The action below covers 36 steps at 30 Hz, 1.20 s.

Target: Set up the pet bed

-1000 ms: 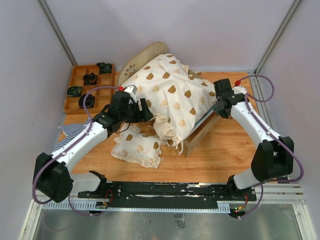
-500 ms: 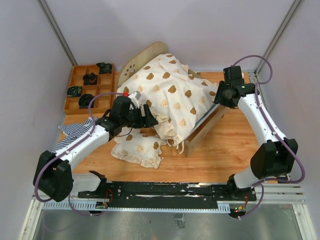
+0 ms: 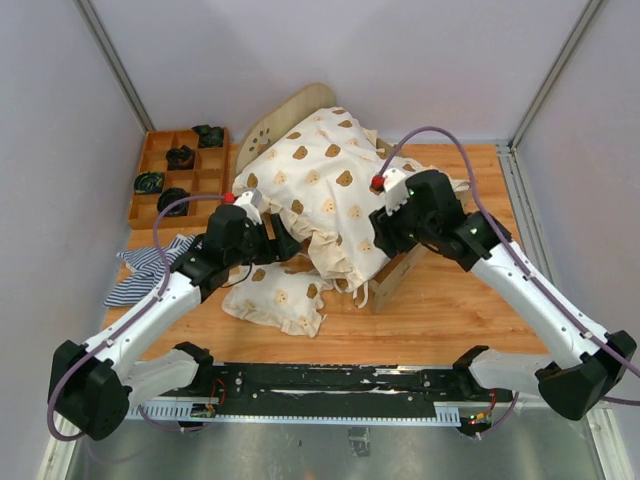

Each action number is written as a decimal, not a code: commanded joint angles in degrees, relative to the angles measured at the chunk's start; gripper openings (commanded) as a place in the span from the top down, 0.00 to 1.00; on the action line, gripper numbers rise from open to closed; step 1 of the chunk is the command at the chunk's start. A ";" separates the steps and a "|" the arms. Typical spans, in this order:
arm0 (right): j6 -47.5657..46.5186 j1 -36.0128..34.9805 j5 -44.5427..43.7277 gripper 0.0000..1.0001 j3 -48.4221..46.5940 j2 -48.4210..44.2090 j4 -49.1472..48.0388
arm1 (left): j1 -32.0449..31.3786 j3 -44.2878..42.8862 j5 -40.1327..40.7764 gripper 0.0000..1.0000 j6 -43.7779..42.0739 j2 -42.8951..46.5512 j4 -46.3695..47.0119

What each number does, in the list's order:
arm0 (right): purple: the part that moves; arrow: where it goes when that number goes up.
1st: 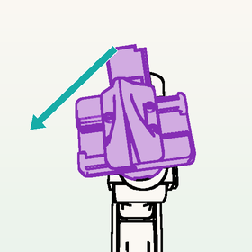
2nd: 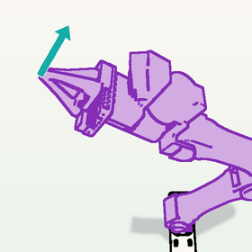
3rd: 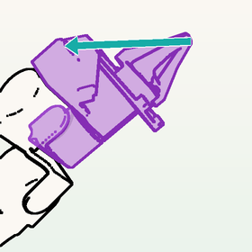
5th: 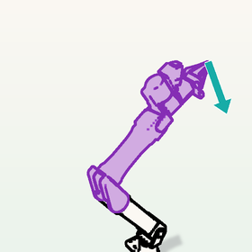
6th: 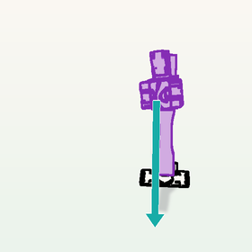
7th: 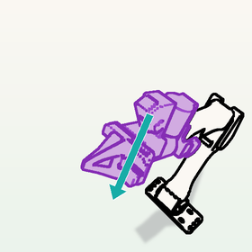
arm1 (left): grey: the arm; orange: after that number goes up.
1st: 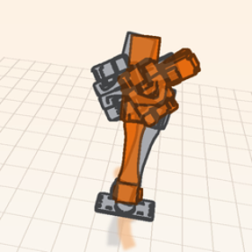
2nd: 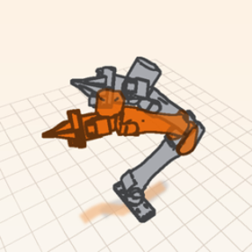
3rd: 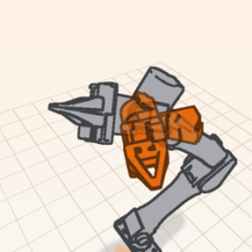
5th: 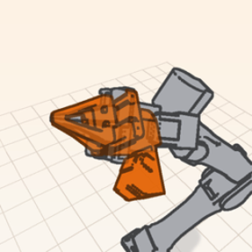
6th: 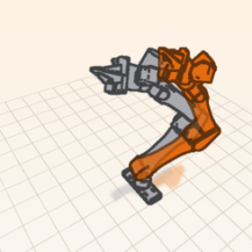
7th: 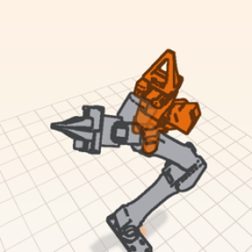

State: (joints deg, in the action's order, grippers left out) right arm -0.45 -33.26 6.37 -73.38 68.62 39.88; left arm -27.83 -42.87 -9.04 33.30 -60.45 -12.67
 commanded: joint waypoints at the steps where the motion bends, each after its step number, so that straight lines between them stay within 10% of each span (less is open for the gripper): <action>1: -6.98 -6.26 0.20 0.48 3.41 0.80 0.50 | 0.21 1.72 2.82 0.21 1.94 2.72 0.24; 18: -8.33 -14.64 -4.54 0.49 1.20 19.38 6.32 | 0.59 4.65 1.94 0.21 3.35 3.23 2.34; 24: -7.68 -14.88 -6.08 0.87 1.67 22.30 5.66 | 0.59 6.00 0.70 0.21 3.80 2.33 3.95; 36: -3.40 -2.85 23.31 1.00 5.82 22.68 -0.93 | 0.68 6.14 0.77 0.21 3.87 1.30 4.57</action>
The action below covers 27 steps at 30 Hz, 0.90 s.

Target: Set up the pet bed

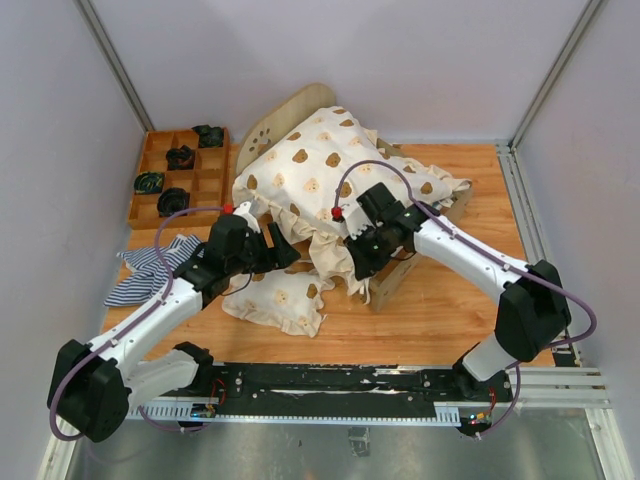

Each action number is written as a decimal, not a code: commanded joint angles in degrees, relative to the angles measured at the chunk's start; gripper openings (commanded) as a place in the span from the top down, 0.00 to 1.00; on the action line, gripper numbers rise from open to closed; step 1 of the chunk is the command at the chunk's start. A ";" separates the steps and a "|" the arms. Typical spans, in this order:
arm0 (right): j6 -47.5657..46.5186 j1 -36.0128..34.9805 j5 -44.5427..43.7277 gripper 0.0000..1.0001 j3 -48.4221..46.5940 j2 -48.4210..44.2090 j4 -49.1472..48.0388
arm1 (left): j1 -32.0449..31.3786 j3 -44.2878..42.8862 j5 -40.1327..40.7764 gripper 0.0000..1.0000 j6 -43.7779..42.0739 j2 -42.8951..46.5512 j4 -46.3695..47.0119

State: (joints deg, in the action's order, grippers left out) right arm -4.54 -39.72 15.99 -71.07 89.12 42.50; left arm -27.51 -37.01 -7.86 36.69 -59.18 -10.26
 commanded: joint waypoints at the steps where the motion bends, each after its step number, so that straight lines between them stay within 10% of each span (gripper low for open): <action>1: 1.20 4.77 14.87 1.00 3.90 2.27 -3.97 | 0.35 0.38 -0.40 0.21 0.52 -0.04 2.22; 13: 5.00 9.46 15.22 0.99 4.14 4.14 -4.72 | 0.35 0.42 -0.84 0.21 1.10 -1.09 4.30; 20: 7.47 5.44 8.00 0.59 -1.55 -2.26 -1.08 | 0.29 2.51 -8.10 0.23 -0.75 0.15 8.58; 27: 16.27 1.42 -4.83 0.45 -2.40 -8.44 1.55 | -0.64 2.90 -12.24 0.25 -1.25 0.50 11.10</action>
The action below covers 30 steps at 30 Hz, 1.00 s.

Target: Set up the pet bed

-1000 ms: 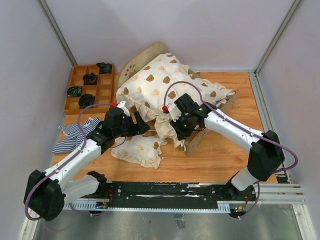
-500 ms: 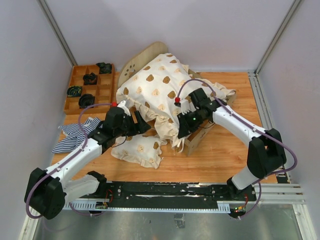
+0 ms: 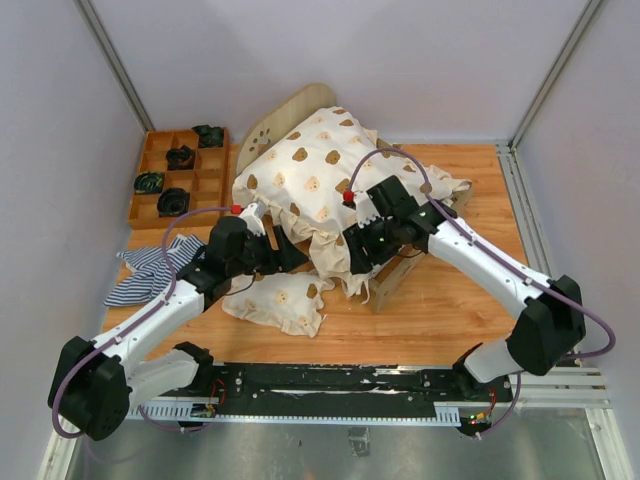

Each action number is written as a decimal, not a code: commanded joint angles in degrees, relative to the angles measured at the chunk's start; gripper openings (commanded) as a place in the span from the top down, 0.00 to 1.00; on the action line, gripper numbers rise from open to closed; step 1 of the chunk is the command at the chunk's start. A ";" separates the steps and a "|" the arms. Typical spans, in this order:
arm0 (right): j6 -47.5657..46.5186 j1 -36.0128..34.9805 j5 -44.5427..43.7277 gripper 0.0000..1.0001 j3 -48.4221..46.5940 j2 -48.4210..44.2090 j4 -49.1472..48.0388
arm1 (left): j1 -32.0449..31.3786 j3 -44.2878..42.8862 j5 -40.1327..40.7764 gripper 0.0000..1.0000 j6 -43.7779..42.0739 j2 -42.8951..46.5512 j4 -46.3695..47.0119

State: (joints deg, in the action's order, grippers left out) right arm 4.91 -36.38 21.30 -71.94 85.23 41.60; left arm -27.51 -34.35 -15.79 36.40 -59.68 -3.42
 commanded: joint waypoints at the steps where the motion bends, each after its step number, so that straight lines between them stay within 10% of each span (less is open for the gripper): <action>1: 8.35 -2.39 -11.59 0.45 -1.15 -5.67 2.46 | -1.19 0.37 -4.96 0.25 -0.74 0.98 5.09; 13: 27.84 -16.52 -35.45 0.63 9.28 -18.24 -1.61 | -11.37 2.86 -7.53 0.35 3.08 -4.42 17.60; 25: 35.53 -17.68 -53.57 0.70 17.86 -21.51 -1.96 | -18.15 -1.09 -5.30 0.29 4.11 -19.86 23.96; 30: 32.92 -15.45 -58.10 0.74 19.80 -22.61 -2.53 | -18.62 -3.95 -4.08 0.41 5.13 -23.59 25.28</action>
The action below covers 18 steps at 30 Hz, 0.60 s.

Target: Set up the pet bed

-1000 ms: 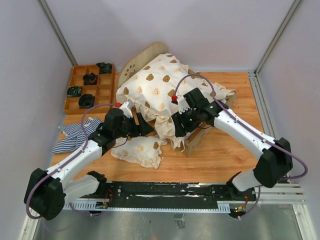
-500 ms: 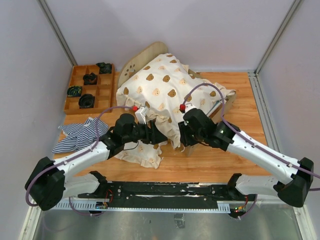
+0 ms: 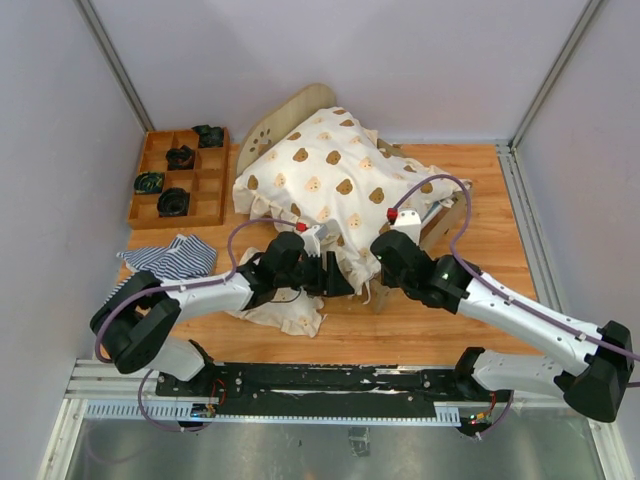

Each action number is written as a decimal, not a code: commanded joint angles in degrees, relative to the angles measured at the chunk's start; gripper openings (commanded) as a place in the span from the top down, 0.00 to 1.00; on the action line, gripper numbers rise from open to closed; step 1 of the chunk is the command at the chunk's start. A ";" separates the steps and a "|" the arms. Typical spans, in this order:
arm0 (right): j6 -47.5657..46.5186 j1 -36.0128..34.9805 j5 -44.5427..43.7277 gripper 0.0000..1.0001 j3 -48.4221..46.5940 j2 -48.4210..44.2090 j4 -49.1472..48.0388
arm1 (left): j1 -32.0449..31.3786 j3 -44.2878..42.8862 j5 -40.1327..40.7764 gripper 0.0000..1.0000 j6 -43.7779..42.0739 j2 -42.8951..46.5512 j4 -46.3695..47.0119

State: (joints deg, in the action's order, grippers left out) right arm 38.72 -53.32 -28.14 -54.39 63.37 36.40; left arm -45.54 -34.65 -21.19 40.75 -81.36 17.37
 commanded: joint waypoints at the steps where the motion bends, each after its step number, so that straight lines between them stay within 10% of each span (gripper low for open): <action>1: -2.07 2.27 -8.79 0.75 2.57 -0.90 2.18 | -0.68 -4.20 1.15 0.46 1.03 -2.60 4.89; 9: -7.94 11.25 -8.54 0.78 5.58 -2.88 -0.82 | -1.57 -8.58 0.62 0.99 2.24 -6.37 5.57; 18: -0.95 13.41 -3.52 0.58 0.00 -9.03 8.32 | -1.66 -9.56 1.30 1.00 2.71 -3.08 5.49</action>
State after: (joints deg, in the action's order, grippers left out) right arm 34.00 -40.77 -32.82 -51.33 57.25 37.15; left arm -46.76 -42.22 -20.25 43.48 -86.98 21.30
